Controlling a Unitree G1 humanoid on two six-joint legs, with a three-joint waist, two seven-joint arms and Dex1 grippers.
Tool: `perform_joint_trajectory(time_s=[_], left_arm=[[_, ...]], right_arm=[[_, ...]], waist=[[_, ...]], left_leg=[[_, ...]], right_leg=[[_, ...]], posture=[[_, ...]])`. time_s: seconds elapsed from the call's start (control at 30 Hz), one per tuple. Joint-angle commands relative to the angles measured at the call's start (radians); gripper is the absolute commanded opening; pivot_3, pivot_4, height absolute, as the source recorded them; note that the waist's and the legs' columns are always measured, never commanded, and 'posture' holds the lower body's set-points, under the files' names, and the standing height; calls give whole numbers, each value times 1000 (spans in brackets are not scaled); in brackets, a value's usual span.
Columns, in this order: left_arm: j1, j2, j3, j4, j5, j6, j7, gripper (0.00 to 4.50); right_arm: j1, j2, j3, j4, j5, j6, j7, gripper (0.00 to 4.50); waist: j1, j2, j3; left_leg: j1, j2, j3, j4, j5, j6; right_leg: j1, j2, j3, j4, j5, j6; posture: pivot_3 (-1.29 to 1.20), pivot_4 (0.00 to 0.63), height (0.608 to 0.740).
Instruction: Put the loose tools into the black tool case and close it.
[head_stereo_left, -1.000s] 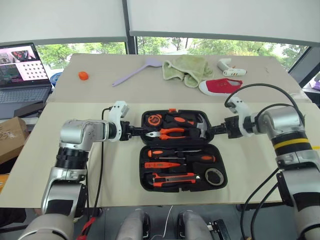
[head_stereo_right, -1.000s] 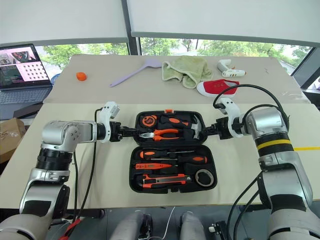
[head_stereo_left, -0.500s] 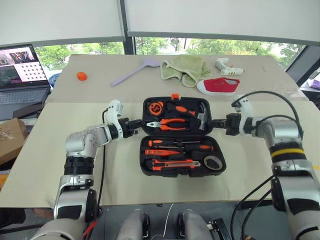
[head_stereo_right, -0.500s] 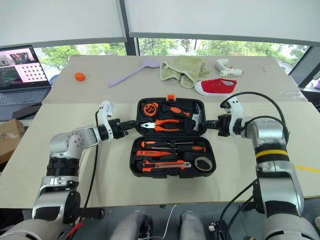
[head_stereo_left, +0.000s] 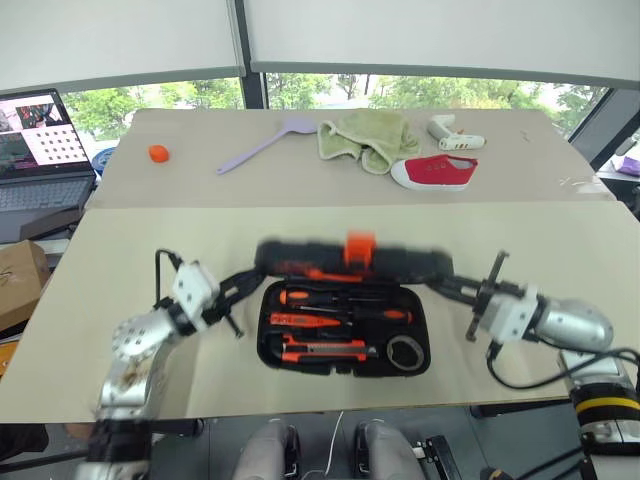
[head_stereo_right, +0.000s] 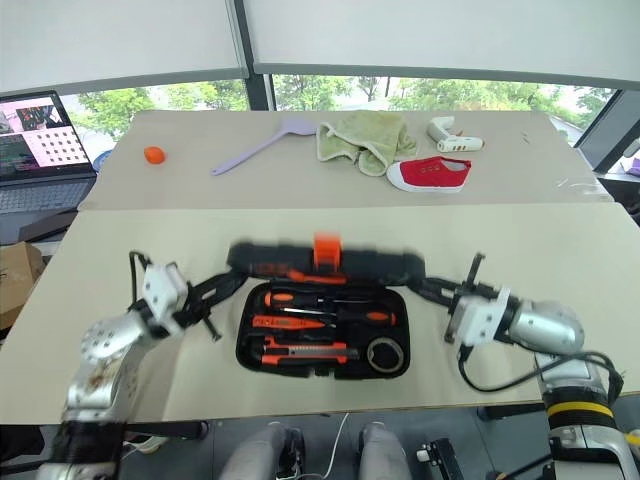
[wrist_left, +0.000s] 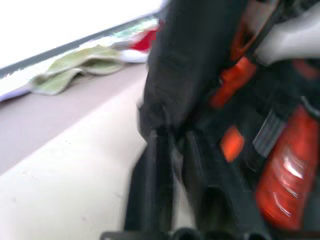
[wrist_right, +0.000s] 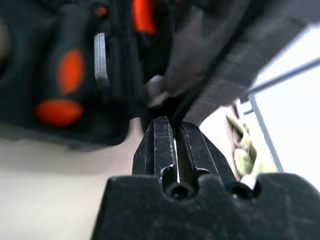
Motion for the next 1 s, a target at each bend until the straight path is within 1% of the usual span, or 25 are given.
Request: perform_joint_trajectory(time_s=[0.03, 0.07, 0.1, 0.17, 0.2, 0.23, 0.3, 0.33, 0.37, 0.4, 0.43, 0.47, 0.53, 0.63, 0.67, 0.7, 0.73, 0.83, 0.93, 1.0], left_arm=[[45, 34, 46, 18, -6, -50, 16, 2071], [61, 45, 59, 28, -11, -50, 16, 2442], [73, 52, 70, 35, -21, -40, 21, 2777], [89, 74, 85, 45, -43, 7, 24, 3593], [93, 83, 88, 48, -49, 23, 27, 3664], [81, 96, 83, 57, -57, 47, 17, 3664], [46, 114, 65, 71, -62, 90, 5, 3664], [6, 119, 49, 83, -68, 124, -4, 3394], [-16, 120, 39, 85, -73, 147, -7, 3099], [-65, 119, 17, 85, -89, 198, -21, 2831], [-112, 115, -3, 89, -92, 234, -27, 2400], [-154, 113, -28, 90, -88, 276, -28, 2061], [-228, 103, -70, 106, -75, 315, -41, 1316], [-347, 75, -139, 182, -37, 346, -51, 235], [-379, 69, -160, 210, -24, 353, -55, 84], [-410, 63, -178, 241, -15, 362, -63, 84], [-436, 59, -194, 268, -9, 376, -72, 84], [-485, 69, -240, 336, 23, 392, -112, 84], [-512, 83, -276, 380, 44, 407, -164, 84], [-513, 79, -283, 372, 30, 454, -185, 84]], right_arm=[[65, -51, 68, 60, -33, -39, 18, 1016], [77, -61, 76, 47, -29, -44, 7, 1416], [87, -71, 80, 37, -28, -54, -8, 1754], [124, -99, 62, 22, -5, -46, -40, 2451], [140, -112, 57, 17, 8, -39, -52, 2838], [174, -133, 52, 8, 53, -5, -46, 3130], [250, -172, 50, -43, 163, 85, -16, 3130], [316, -210, 58, -113, 248, 178, 34, 2977], [367, -240, 62, -169, 306, 242, 69, 2690], [447, -278, 54, -273, 398, 333, 101, 2355], [521, -311, 46, -372, 474, 429, 126, 2042], [580, -334, 36, -455, 513, 482, 133, 1764], [662, -359, 26, -585, 546, 591, 133, 1087], [709, -334, 44, -735, 511, 695, 106, 19], [696, -307, 50, -767, 481, 710, 82, 0], [687, -294, 64, -812, 476, 783, 54, 0], [675, -280, 72, -848, 463, 837, 33, 0], [617, -234, 101, -901, 389, 921, -2, 0], [543, -200, 135, -902, 307, 987, -14, 0], [460, -172, 139, -842, 246, 991, -27, 0]], waist=[[8, -1, 0], [10, -1, 1], [10, -1, 0], [8, -1, 0], [8, 0, 0], [10, 0, 0], [20, 0, 0], [26, 0, 0], [31, 1, 0], [34, 1, 0], [35, 1, 0], [37, 1, -1], [37, 1, -1], [29, 0, -1], [26, 0, -1], [24, 0, -1], [23, 0, -1], [22, 0, -1], [21, -2, 0], [20, -2, 0]], left_leg=[[4, 0, -1, 0, -1, 1], [9, 2, -3, 0, -4, 1], [11, 2, -4, -1, -7, -3], [10, 3, -5, -1, -9, -4], [9, 3, -4, -1, -9, -4], [10, 2, -4, -1, -9, -4], [10, 2, -4, 0, -9, -4], [11, 2, -5, 0, -9, -4], [10, 2, -6, 0, -9, -3], [10, 1, -6, 0, -9, -3], [10, 1, -6, 1, -10, -2], [9, 1, -7, 1, -10, -2], [7, 1, -8, 1, -10, -1], [7, 1, -7, 1, -10, -1], [7, 1, -7, 1, -10, -1], [7, 1, -6, 1, -9, 0], [7, 1, -6, 1, -6, 5], [5, 1, -6, 1, -5, 6], [4, 1, -6, 2, -5, 6], [2, 2, -6, 3, -5, 6]], right_leg=[[4, 0, -1, -1, 0, 0], [10, -1, -3, -3, 0, 0], [9, -1, -4, -5, -1, 0], [10, -4, -2, -5, 0, 0], [10, -6, -2, -4, 0, 0], [11, -7, -2, -2, 0, 0], [11, -7, -3, -2, 0, 0], [10, -7, -4, -2, 0, 0], [10, -8, -5, -3, 0, 0], [10, -9, -5, -3, 0, 0], [11, -12, -5, -4, 0, 0], [12, -14, -5, -3, 0, 1], [12, -14, -6, -3, 1, 1], [12, -11, -6, -3, 1, 1], [12, -11, -5, -3, 1, 1], [11, -6, -5, -3, 1, 2], [11, -5, -5, -3, 1, 2], [9, -3, -3, -3, 1, 2], [8, -1, -3, -3, 1, 2], [7, -1, -3, -4, 1, 1]], posture=[[0, 150, 740], [0, 150, 740], [0, 150, 740], [0, 150, 740], [0, 150, 740], [0, 150, 740], [0, 150, 740], [0, 150, 740], [0, 150, 740], [0, 150, 740], [0, 150, 740], [0, 150, 740], [0, 150, 740], [0, 150, 740], [0, 150, 740], [0, 150, 740], [0, 150, 740], [0, 150, 740], [0, 150, 740], [0, 150, 740]])
